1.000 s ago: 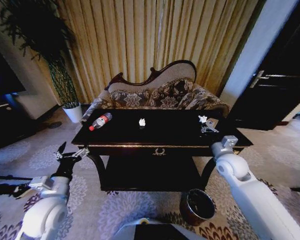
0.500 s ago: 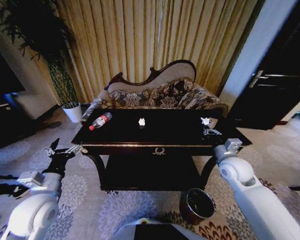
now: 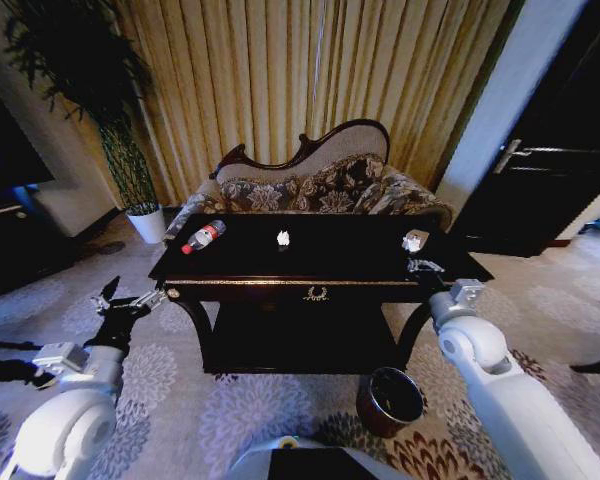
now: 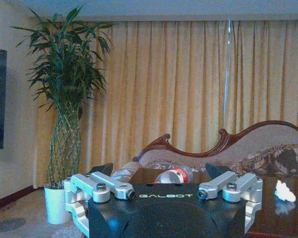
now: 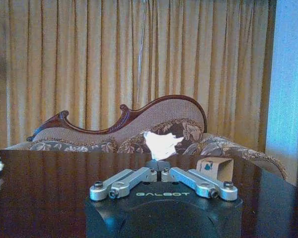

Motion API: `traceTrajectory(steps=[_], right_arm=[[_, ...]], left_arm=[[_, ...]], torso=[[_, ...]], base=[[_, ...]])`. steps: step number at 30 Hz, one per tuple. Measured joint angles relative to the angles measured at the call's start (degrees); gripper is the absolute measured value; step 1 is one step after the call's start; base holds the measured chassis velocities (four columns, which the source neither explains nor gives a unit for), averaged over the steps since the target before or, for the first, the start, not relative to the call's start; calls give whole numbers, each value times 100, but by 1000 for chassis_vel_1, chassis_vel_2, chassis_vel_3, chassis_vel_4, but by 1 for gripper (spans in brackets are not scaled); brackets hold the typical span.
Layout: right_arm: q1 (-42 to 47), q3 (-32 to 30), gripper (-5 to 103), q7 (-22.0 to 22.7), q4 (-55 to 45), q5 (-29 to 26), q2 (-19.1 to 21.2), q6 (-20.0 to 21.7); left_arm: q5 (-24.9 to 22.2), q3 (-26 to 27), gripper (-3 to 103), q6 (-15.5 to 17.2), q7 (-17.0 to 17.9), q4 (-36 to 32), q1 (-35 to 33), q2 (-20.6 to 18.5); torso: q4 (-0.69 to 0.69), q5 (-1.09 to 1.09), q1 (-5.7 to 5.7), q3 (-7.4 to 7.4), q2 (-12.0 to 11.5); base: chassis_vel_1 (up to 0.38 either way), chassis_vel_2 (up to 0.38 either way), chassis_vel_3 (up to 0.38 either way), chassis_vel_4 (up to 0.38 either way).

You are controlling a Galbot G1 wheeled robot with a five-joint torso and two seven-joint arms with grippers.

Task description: Move to the front of the table and place the trash on the table into the trash bin.

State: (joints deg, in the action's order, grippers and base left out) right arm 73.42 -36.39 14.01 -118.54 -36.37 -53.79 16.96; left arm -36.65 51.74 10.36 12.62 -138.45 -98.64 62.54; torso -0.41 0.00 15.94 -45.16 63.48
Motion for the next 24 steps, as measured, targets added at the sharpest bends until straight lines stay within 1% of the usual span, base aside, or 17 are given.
traceTrajectory(steps=[11,13,15,16,19,20,24], right_arm=[[11,61,0,-1,226,207,-78,-28],[-9,150,0,-30,468,402,-153,-136],[-13,165,0,-48,532,453,-177,-173],[-14,190,0,-102,735,568,-255,-241],[27,190,0,-156,891,628,-323,-262],[73,176,0,-228,1012,669,-370,-293],[247,104,0,-498,1495,816,-539,-498]], left_arm=[[25,-36,100,-28,3,16,-18,28],[17,-108,100,-92,162,62,29,12],[11,-123,100,-94,200,73,42,9],[1,-150,100,-96,256,103,64,8],[1,-151,100,-96,258,99,59,12],[0,-146,100,-96,258,90,53,20],[1,-153,100,-96,257,102,87,33]], torso=[[0,0,0,0,0],[0,0,-1,1,1],[0,0,-1,1,1],[0,0,-1,1,1],[0,0,0,-1,0],[2,-1,0,-1,-1],[0,1,1,-1,-1]], base=[[99,-114,-119,104],[47,-61,-56,58],[24,-31,-21,21],[0,0,0,0],[0,0,0,0],[0,0,0,0],[0,0,0,0]])
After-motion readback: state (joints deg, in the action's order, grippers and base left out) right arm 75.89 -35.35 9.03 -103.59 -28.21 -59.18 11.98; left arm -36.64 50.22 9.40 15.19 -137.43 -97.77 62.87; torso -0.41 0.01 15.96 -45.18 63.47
